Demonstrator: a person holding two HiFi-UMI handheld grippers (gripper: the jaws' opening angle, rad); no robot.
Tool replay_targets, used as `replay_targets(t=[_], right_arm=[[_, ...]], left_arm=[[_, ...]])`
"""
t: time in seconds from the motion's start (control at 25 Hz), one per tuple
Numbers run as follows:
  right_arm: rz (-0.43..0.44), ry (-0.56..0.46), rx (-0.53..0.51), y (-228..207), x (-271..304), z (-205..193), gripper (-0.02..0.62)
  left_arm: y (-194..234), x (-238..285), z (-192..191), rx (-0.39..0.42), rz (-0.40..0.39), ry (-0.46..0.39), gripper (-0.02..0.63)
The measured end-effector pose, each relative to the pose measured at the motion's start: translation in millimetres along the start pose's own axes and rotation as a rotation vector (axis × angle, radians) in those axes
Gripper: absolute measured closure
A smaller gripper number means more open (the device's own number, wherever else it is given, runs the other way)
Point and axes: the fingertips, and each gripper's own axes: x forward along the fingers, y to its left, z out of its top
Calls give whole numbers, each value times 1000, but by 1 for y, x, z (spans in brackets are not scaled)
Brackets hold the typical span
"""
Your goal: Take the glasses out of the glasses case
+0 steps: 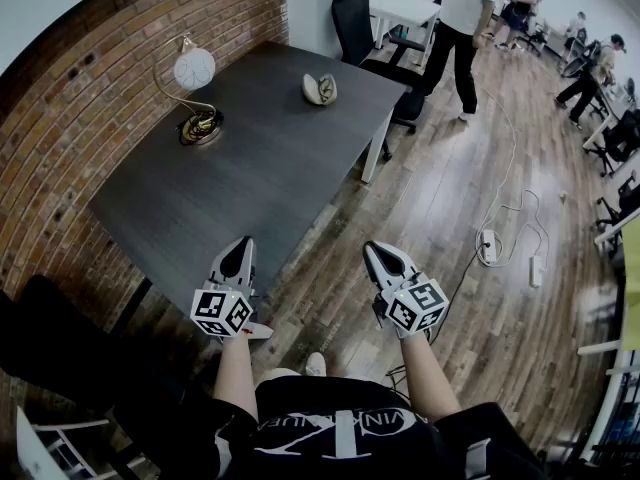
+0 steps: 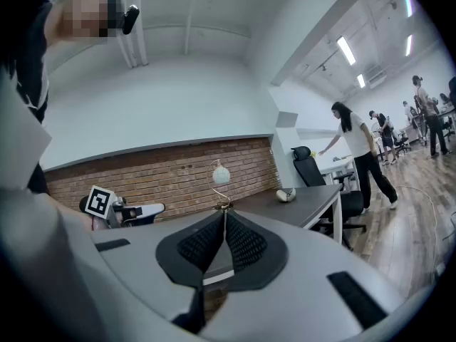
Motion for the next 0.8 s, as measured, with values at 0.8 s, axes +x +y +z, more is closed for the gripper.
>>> replay_targets(t=[0.8], right_arm=[[-21,-7,9,-52,71,9,563]], left_arm=[[34,72,-8,-24,4,12,594]])
